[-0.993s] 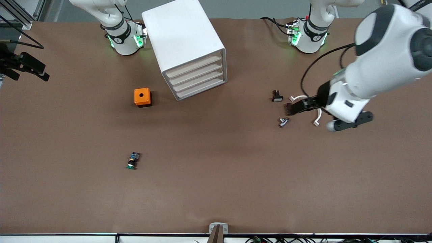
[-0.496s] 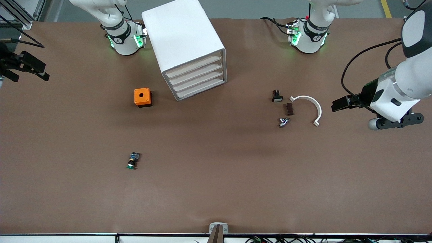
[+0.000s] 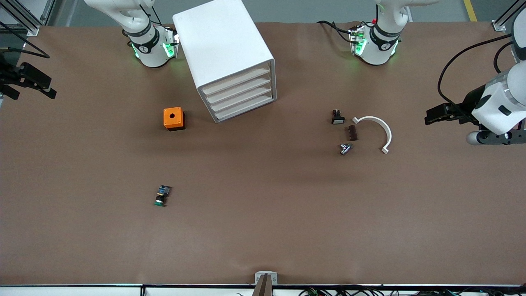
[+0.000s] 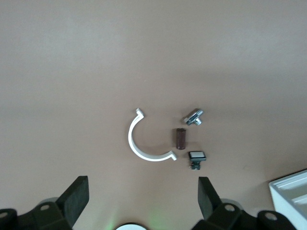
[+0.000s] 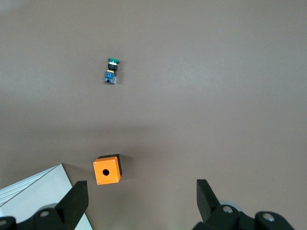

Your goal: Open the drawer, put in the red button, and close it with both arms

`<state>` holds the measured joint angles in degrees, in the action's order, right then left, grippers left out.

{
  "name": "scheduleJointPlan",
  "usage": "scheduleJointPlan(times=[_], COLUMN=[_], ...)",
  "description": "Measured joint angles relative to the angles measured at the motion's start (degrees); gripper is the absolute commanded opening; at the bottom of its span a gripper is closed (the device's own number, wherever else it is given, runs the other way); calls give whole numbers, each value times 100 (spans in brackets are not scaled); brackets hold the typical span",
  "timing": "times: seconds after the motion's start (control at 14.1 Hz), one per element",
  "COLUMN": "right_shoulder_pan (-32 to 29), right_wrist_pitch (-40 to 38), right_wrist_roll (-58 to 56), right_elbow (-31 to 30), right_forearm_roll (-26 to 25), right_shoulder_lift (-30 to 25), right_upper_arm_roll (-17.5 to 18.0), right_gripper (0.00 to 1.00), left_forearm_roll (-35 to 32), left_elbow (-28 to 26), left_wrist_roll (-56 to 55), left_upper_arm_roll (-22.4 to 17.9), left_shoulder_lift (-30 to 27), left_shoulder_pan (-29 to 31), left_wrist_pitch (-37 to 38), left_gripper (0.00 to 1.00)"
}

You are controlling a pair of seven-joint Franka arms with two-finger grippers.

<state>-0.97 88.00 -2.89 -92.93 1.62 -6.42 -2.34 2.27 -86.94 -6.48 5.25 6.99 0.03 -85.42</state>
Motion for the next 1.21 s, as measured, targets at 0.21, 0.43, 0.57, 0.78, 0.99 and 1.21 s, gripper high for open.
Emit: scheduleJointPlan(times=[0.21, 0.43, 0.57, 0.78, 0.99, 1.21], right_shoulder_pan=[41, 54, 55, 68, 76, 96], right_wrist_pitch=[-5, -6, -6, -6, -6, -9], right_wrist_roll=[-5, -6, -8, -11, -20, -28], right_elbow=[-4, -10, -17, -25, -31, -35], right_forearm_roll=[0, 0, 0, 0, -19, -72], right_shoulder_lift=[0, 0, 0, -1, -2, -3], right_upper_arm_roll=[1, -58, -83, -85, -85, -84], right_gripper=[100, 100, 100, 100, 100, 100], left_forearm_roll=[-33, -35, -35, -35, -35, -36], left_elbow=[-405, -799, -966, -1042, -1041, -987], left_wrist_roll=[10, 23, 45, 47, 47, 47], left_upper_arm_roll=[0, -17, -25, -26, -48, -56], left_shoulder_lift=[-225, -548, -743, -885, -918, -920], left_shoulder_pan=[-2, -8, -25, -102, -101, -102], left_wrist_pitch=[-222, -404, -463, -492, -603, -689], left_gripper=[100, 100, 100, 100, 100, 100])
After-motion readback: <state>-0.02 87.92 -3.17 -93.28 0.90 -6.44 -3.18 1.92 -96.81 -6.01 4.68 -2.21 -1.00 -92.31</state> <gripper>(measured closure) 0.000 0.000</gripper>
